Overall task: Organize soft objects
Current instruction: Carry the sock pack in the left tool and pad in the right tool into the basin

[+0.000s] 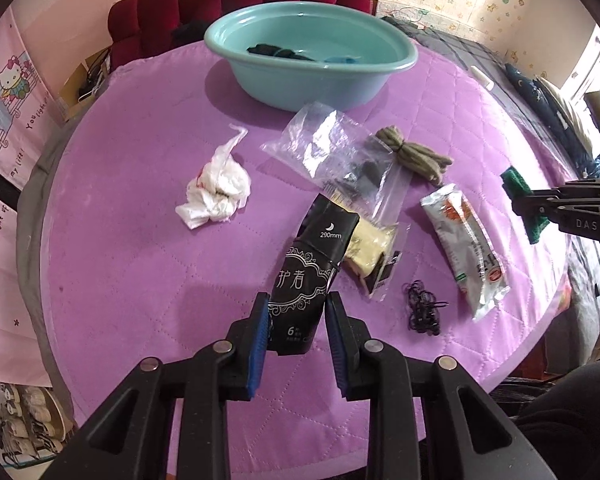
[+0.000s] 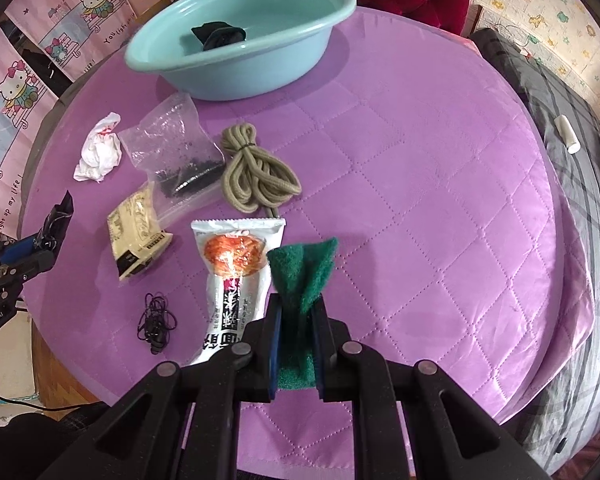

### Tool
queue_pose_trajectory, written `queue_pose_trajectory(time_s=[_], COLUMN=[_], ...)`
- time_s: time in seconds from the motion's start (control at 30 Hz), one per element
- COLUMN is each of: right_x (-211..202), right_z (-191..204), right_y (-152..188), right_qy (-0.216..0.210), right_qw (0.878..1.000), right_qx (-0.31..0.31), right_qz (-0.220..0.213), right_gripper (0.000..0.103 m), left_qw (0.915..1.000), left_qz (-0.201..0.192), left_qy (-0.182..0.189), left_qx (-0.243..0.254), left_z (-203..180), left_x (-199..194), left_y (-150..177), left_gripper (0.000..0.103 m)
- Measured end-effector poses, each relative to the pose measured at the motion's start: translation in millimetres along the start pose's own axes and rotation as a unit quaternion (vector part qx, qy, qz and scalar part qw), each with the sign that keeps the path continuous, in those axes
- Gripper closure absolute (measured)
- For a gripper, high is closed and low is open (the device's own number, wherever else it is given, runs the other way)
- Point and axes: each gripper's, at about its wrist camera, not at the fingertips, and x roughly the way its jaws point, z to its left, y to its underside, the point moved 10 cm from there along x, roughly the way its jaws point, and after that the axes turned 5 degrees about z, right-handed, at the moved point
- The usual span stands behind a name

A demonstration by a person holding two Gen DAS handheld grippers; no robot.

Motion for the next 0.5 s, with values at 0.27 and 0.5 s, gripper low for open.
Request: queue_pose_trajectory(time_s=[0.27, 0.5], right_x=[-33.4, -69.9], right_z=[7.1, 15.6], right_y=[-19.9, -47.4], right_qy=[0.003, 0.004], right_qw=[1.0, 0.998], right_qx=[-0.009, -0.024], right_qz=[-0.017, -0.051], right_gripper=[0.091, 0.091], left_qw=[0.9997, 0.9985], left_qz=[-0.014, -0.038], left_qy=[0.012, 0.009], left_qx=[0.017, 0.039], left_z=[-17.9, -28.5], left_x=[-32.0, -56.8], left_y=[-25.9, -57.2], left_gripper=[0.073, 0.073])
